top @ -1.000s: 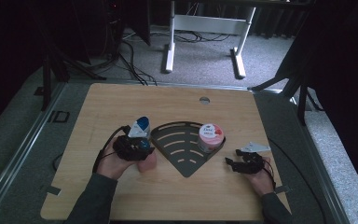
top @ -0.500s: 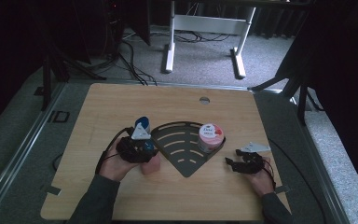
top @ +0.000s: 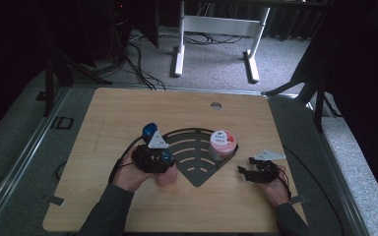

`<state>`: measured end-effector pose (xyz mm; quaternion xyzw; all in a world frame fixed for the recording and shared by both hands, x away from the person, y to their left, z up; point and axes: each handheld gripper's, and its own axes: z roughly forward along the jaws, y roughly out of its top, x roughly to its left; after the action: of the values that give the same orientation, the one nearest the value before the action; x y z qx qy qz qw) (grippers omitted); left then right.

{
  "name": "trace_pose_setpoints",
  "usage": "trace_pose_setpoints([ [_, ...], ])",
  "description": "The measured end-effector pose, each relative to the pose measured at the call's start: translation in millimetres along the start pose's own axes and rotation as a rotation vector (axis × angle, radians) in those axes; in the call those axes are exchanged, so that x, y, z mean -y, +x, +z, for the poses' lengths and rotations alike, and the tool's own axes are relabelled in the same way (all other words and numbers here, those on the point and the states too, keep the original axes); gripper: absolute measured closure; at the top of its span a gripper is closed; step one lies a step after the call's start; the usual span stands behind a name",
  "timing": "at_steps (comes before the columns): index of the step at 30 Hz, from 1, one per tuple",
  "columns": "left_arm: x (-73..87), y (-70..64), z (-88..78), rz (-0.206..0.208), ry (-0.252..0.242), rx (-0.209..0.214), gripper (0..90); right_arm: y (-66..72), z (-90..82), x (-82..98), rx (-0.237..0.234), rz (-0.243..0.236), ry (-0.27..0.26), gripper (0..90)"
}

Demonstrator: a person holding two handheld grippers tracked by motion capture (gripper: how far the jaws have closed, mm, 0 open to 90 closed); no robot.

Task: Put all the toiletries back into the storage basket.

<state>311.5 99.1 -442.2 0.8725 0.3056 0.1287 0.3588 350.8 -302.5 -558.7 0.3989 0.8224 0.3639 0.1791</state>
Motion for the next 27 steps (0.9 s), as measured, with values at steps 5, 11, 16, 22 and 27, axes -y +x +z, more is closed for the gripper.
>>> trace_pose_setpoints([
  [5,-4.4,-4.9,5.4,0.016,0.004,0.010,53.2,-0.1,0.0,0.0,0.000,-0.001,0.000,35.6],
  [11,-10.0,-8.8,9.0,0.029,0.005,0.022,53.2,-0.2,0.1,0.0,-0.001,-0.001,0.000,35.5],
  [16,-13.1,-11.7,9.8,0.037,0.006,0.028,53.1,-0.1,0.0,-0.1,-0.001,-0.001,0.001,35.5],
  [22,-17.0,-16.0,11.1,0.048,0.002,0.051,53.2,-0.2,0.1,-0.1,-0.002,-0.001,0.000,35.4],
  [27,-23.2,-20.4,13.8,0.058,-0.010,0.063,53.2,-0.3,0.1,-0.1,-0.003,-0.002,0.000,35.4],
])
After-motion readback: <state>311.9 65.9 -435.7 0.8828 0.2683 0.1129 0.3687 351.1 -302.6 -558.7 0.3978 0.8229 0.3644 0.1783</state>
